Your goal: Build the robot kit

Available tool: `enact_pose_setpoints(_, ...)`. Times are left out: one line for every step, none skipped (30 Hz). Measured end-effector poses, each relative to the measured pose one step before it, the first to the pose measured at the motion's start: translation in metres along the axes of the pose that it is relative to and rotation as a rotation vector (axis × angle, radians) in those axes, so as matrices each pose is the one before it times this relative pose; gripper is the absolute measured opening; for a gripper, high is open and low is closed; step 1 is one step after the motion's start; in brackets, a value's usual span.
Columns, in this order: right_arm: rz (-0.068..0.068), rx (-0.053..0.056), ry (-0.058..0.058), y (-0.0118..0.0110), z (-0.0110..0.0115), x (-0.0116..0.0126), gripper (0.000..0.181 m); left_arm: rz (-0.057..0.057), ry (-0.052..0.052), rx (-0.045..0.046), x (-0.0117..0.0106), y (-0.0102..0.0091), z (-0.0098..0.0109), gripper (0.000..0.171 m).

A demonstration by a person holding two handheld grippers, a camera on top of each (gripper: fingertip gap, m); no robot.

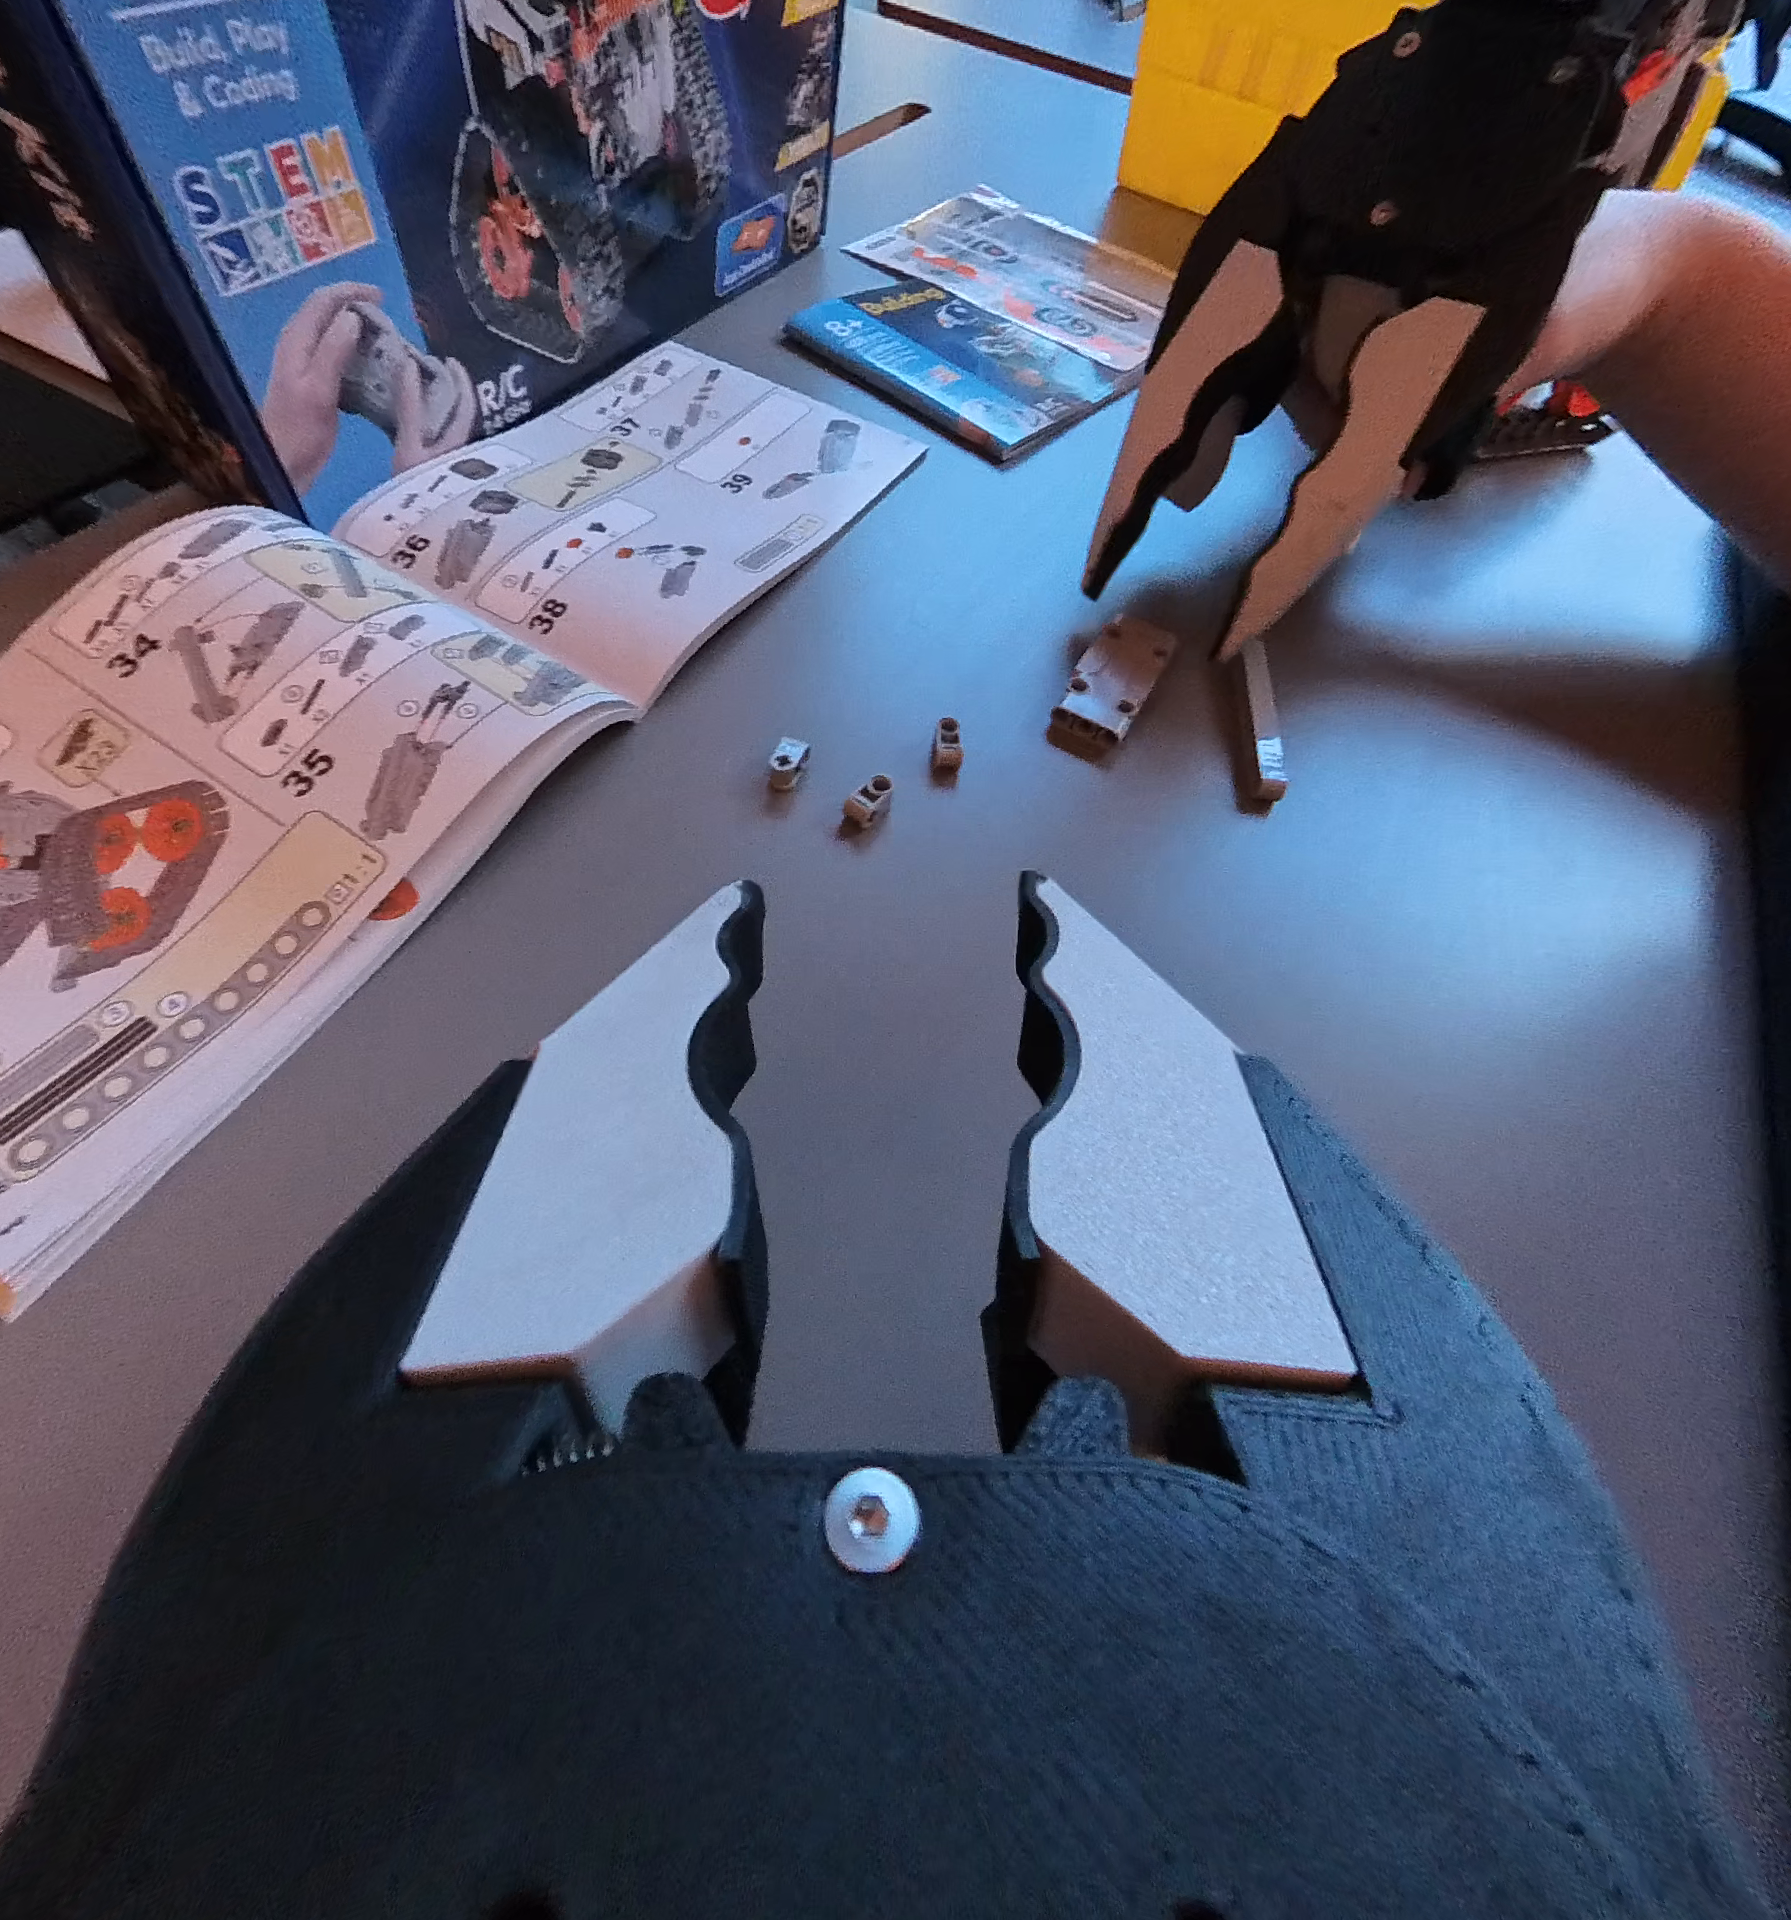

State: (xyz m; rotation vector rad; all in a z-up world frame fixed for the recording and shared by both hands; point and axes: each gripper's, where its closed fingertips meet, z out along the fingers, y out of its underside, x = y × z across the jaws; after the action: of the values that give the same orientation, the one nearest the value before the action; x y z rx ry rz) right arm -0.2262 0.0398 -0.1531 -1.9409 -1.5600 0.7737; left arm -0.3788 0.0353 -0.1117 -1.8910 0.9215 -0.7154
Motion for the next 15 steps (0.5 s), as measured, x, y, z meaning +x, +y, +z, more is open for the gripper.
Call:
enact_pose_setpoints(-0.0212, -0.0051, -0.0025, 0.00008, 0.00192, -0.00206, 0.045, 0.0045, -0.0144, -0.00158, -0.00299, 0.00107, -0.00112, 0.048)
enact_pose_setpoints(-0.0206, -0.0145, 0.0025, 0.00134, 0.00260, -0.00121, 0.045, -0.0007, -0.0108, -0.00215, -0.00304, 0.00130, -0.00094, 0.049)
enact_pose_setpoints(-0.0124, -0.0173, 0.0066, 0.00163, 0.00321, 0.00006, 0.045, -0.0072, -0.0133, -0.00088, -0.00428, 0.00134, -0.00065, 0.052)
enact_pose_setpoints(-0.0086, 0.0039, 0.0023, -0.00219, 0.00251, -0.00054, 0.044, -0.0128, -0.0141, 0.00023, -0.00525, 0.00156, -0.00046, 0.053)
enact_pose_setpoints(-0.0055, 0.0051, -0.0063, -0.00292, 0.00188, -0.00178, 0.040, -0.0162, -0.0058, -0.00006, -0.00438, 0.00173, -0.00047, 0.053)
enact_pose_setpoints(-0.0070, -0.0068, 0.0053, -0.00114, 0.00262, -0.00009, 0.035, -0.0171, -0.0012, -0.00265, -0.00358, 0.00195, -0.00047, 0.053)
enact_pose_setpoints(-0.0178, 0.0010, 0.0094, -0.00231, 0.00285, -0.00027, 0.030, -0.0137, -0.0042, -0.00254, -0.00353, 0.00163, -0.00089, 0.052)
enact_pose_setpoints(-0.0228, 0.0036, 0.0006, -0.00301, 0.00321, -0.00249, 0.027, -0.0077, -0.0072, -0.00055, -0.00305, 0.00092, -0.00135, 0.052)
enact_pose_setpoints(-0.0225, 0.0046, -0.0003, -0.00383, 0.00361, -0.00305, 0.026, -0.0030, -0.0096, 0.00096, -0.00231, 0.00004, -0.00174, 0.052)
enact_pose_setpoints(-0.0192, 0.0046, 0.0020, -0.00407, 0.00363, -0.00260, 0.026, 0.0014, -0.0105, 0.00431, -0.00172, -0.00105, -0.00197, 0.052)
enact_pose_setpoints(-0.0124, 0.0067, -0.0014, -0.00416, 0.00384, -0.00269, 0.026, 0.0034, -0.0095, 0.00836, -0.00102, -0.00200, -0.00206, 0.052)
enact_pose_setpoints(-0.0049, 0.0086, -0.0048, -0.00399, 0.00386, -0.00261, 0.027, 0.0013, -0.0086, 0.01074, -0.00098, -0.00241, -0.00186, 0.053)
enact_pose_setpoints(-0.0007, 0.0127, 0.0021, -0.00393, 0.00358, -0.00106, 0.032, -0.0025, -0.0045, 0.01199, -0.00056, -0.00247, -0.00148, 0.054)
enact_pose_setpoints(0.0042, 0.0142, -0.0089, -0.00321, 0.00293, -0.00237, 0.040, -0.0061, -0.0016, 0.00942, -0.00065, -0.00196, -0.00105, 0.055)
enact_pose_setpoints(0.0128, 0.0087, -0.0223, -0.00207, 0.00159, -0.00388, 0.043, -0.0079, 0.0023, 0.00641, -0.00029, -0.00138, -0.00102, 0.056)
